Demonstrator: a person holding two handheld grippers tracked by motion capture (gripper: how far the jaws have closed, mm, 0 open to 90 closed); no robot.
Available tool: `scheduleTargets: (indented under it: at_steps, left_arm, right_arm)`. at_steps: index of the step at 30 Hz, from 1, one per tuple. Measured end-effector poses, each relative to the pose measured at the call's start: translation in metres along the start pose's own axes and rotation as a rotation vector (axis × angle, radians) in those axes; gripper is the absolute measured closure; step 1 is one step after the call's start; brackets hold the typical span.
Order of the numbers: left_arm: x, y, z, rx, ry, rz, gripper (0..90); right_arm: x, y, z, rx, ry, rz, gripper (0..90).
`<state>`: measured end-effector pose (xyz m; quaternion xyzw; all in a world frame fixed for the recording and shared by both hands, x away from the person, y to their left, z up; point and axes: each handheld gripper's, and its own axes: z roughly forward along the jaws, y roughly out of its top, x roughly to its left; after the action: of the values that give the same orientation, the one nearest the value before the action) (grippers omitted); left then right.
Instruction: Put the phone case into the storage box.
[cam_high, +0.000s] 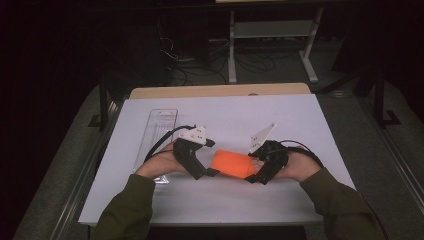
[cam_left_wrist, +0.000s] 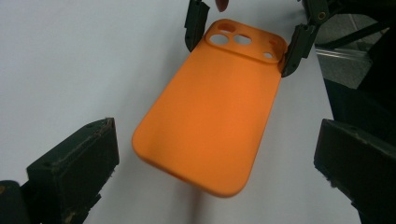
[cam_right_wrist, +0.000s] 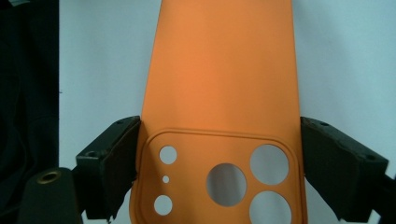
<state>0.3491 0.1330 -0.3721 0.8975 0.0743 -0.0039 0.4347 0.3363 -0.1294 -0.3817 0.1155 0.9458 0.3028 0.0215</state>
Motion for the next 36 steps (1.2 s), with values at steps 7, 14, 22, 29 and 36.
scheduleTargets:
  at_steps: [7,14,22,29,36]
  left_arm:
    - [-0.002,0.0,0.004,0.017,-0.016,0.013,0.0]
    - [-0.006,0.001,0.01,0.04,-0.033,0.037,0.0]
    - [-0.012,0.002,0.02,0.085,-0.056,0.074,0.0]
    - [-0.017,0.002,0.031,0.113,-0.07,0.092,0.0]
    - [-0.018,0.003,0.035,0.125,-0.076,0.102,0.0]
  right_arm:
    - [0.003,0.003,0.003,0.003,0.023,-0.022,15.0]
    - [0.007,0.007,0.004,-0.002,0.038,-0.052,15.0]
    - [0.01,0.009,0.006,-0.001,0.057,-0.066,14.9]
    - [0.012,0.011,0.008,-0.008,0.063,-0.082,14.8]
    - [0.014,0.013,0.008,-0.01,0.078,-0.087,14.9]
